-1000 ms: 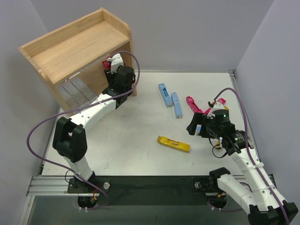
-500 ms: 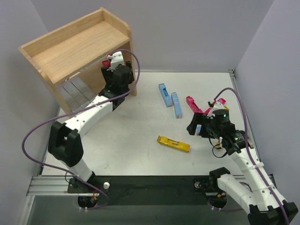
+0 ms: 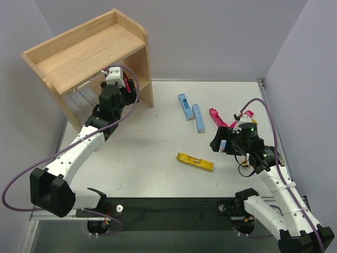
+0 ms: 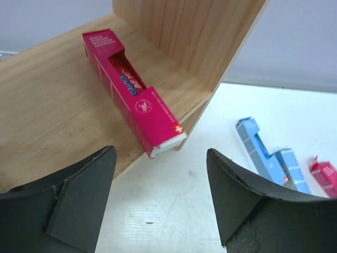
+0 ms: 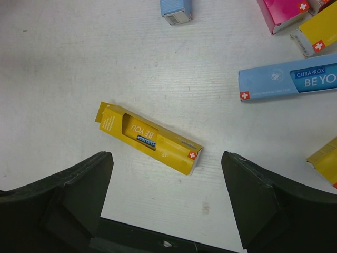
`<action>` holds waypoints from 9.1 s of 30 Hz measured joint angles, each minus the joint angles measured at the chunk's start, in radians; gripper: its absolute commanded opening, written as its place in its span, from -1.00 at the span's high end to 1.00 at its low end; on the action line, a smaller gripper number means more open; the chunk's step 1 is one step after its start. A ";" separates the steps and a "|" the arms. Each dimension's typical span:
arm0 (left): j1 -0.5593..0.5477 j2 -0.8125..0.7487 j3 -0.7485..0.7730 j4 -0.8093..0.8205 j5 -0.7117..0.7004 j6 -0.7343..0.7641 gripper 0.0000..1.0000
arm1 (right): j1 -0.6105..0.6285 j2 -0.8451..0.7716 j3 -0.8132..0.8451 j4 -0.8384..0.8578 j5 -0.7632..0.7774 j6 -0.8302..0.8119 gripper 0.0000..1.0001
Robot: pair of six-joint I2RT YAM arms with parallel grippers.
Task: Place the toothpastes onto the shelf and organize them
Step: Place the toothpaste on the shelf, then adjust the toothpaste on the shelf.
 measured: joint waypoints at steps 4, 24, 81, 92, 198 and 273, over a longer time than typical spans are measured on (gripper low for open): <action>0.085 -0.008 -0.060 0.006 0.151 0.047 -0.57 | 0.000 0.000 0.000 -0.001 -0.006 0.000 -0.76; 0.229 0.102 -0.076 0.063 0.559 0.292 -0.43 | -0.001 -0.007 -0.018 -0.016 -0.016 -0.004 -0.75; 0.123 0.286 -0.005 0.306 0.169 0.275 -0.06 | -0.006 0.083 -0.016 -0.019 -0.047 -0.061 -0.76; 0.071 0.303 -0.006 0.500 -0.123 0.388 0.01 | -0.006 0.074 -0.016 -0.019 -0.046 -0.077 -0.76; 0.186 0.591 0.238 0.620 0.086 1.110 0.13 | -0.013 0.057 -0.016 -0.035 -0.024 -0.087 -0.75; 0.100 0.271 0.086 0.337 -0.084 0.447 0.51 | -0.019 -0.005 -0.033 -0.034 -0.024 -0.087 -0.75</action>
